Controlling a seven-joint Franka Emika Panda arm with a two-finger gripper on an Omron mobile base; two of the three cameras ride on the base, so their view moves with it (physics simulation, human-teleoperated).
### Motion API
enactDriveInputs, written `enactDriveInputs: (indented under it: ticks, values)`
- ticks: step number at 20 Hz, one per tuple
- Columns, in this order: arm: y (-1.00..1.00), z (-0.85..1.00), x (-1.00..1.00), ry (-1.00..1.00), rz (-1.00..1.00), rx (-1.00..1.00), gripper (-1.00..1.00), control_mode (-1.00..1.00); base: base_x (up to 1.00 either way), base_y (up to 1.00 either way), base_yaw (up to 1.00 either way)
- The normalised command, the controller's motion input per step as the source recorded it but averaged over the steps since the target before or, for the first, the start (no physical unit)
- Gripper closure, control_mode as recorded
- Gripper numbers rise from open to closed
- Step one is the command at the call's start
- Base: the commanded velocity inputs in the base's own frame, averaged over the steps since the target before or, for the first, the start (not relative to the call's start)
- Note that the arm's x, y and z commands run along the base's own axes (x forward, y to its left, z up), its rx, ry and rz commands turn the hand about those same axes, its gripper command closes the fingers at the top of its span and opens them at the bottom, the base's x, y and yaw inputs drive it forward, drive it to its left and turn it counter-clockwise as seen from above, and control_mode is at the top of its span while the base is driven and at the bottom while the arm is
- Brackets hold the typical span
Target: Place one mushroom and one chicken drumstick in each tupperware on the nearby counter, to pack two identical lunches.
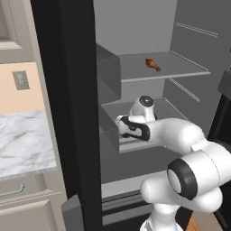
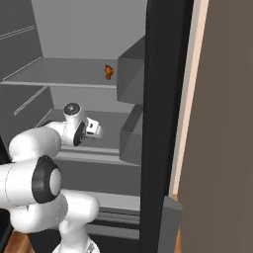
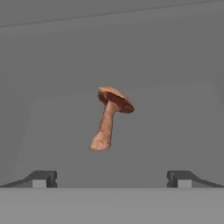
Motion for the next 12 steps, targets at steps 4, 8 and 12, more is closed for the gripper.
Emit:
enactDriveInputs:
  ticks: [4,8,12]
  values:
    - [0.09,-0.27,0.47,0.04,-0.03,0.00,-1.00,-1.00,0.00,0.00,0.00]
    - [0.13,-0.29,0.53,0.03,-0.03,0.00,-1.00,-1.00,0.00,0.00,0.00]
    - [0.11,-0.30,0.53,0.02,-0.03,0.00,-1.00,-1.00,0.00,0.00,0.00]
